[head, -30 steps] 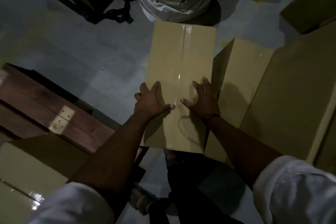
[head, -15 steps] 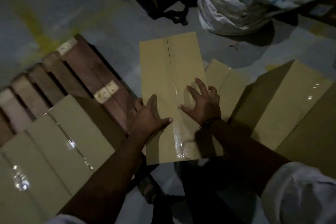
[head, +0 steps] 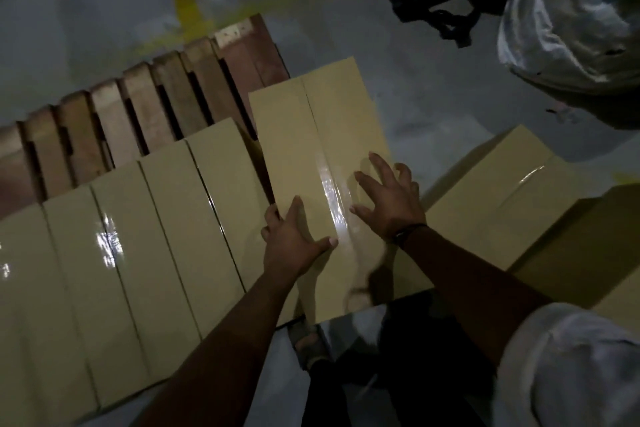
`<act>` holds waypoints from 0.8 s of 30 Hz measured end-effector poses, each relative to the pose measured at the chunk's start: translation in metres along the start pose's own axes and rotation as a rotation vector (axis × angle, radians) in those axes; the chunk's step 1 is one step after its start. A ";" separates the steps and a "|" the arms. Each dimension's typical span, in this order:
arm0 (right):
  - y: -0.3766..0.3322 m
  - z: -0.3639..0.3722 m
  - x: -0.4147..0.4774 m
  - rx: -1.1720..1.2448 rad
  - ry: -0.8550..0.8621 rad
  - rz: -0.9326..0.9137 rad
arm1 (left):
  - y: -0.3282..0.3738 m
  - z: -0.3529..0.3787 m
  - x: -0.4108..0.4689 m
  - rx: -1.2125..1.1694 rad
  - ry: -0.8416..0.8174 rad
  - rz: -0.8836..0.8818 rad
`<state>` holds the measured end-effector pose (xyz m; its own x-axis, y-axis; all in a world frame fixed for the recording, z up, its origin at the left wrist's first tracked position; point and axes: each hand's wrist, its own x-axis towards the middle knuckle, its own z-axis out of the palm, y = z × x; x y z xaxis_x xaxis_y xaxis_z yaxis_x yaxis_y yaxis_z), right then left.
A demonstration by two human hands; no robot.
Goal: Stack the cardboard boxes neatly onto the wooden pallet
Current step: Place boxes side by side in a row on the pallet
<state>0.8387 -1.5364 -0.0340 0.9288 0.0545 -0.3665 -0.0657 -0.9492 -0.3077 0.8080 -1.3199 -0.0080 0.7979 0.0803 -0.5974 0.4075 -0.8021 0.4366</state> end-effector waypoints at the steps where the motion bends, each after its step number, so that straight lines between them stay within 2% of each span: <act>1: -0.002 0.005 0.004 0.003 -0.008 -0.007 | -0.006 0.003 0.004 -0.005 -0.006 -0.016; 4: -0.007 0.019 0.021 0.018 -0.046 -0.033 | -0.022 0.011 0.013 -0.016 -0.026 -0.066; 9: -0.004 0.043 0.041 0.028 -0.054 -0.012 | -0.041 0.023 0.026 -0.003 -0.010 -0.036; 14: 0.009 0.065 0.040 0.005 -0.115 -0.018 | -0.053 0.040 0.031 0.099 -0.089 0.007; 20: 0.016 0.077 0.045 -0.006 -0.139 -0.017 | -0.055 0.054 0.030 0.318 -0.111 0.053; 24: 0.014 0.078 0.044 -0.036 -0.163 0.001 | -0.059 0.056 0.024 0.352 -0.111 0.094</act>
<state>0.8506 -1.5231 -0.1228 0.8570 0.1007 -0.5054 -0.0502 -0.9597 -0.2764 0.7783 -1.3037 -0.0864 0.7636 -0.0523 -0.6435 0.1418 -0.9588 0.2462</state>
